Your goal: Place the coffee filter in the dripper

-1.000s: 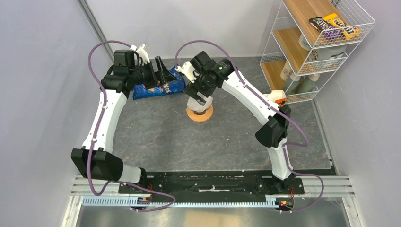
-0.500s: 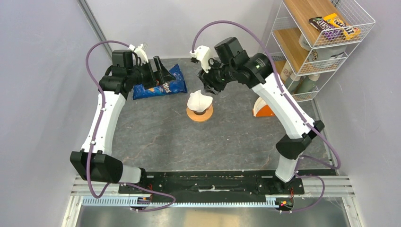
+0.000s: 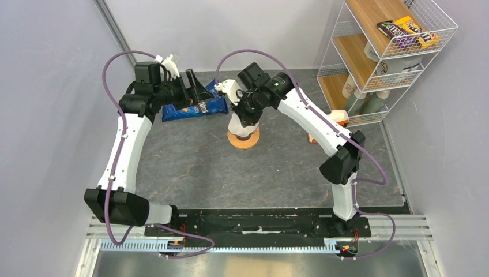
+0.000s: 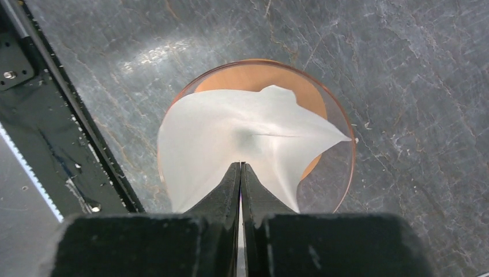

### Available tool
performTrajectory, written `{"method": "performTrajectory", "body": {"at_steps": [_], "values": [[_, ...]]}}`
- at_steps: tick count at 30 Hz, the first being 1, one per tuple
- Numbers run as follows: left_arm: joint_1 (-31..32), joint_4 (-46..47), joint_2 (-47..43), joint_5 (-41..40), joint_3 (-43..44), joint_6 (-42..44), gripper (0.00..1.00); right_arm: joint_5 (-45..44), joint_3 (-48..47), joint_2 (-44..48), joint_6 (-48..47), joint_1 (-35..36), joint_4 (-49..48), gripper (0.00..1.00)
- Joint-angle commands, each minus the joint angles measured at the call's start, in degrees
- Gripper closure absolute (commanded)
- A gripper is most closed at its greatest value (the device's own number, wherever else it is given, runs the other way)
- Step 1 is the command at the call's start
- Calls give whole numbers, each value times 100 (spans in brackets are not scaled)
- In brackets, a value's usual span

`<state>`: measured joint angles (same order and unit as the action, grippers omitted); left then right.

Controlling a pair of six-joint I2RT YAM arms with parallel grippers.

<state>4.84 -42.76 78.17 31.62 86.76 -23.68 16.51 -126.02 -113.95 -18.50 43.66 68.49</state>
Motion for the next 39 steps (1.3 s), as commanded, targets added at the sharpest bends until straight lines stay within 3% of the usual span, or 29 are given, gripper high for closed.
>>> {"method": "performTrajectory", "body": {"at_steps": [1,6,16,31,39], "values": [[-45,5,-193,4,-63,-140,9,-288,183,39,-38,29,-501,94],[-68,14,-165,-30,-43,-118,9,-433,1175,276,-278,80,-1356,96],[-135,31,-178,-1,-23,-116,9,-393,1787,288,-248,81,-1782,96],[-162,91,-195,38,-107,-149,9,-621,1045,-242,-521,151,-839,96],[-201,122,-238,80,-148,-167,9,-650,1123,-331,-601,169,-878,95]]}}
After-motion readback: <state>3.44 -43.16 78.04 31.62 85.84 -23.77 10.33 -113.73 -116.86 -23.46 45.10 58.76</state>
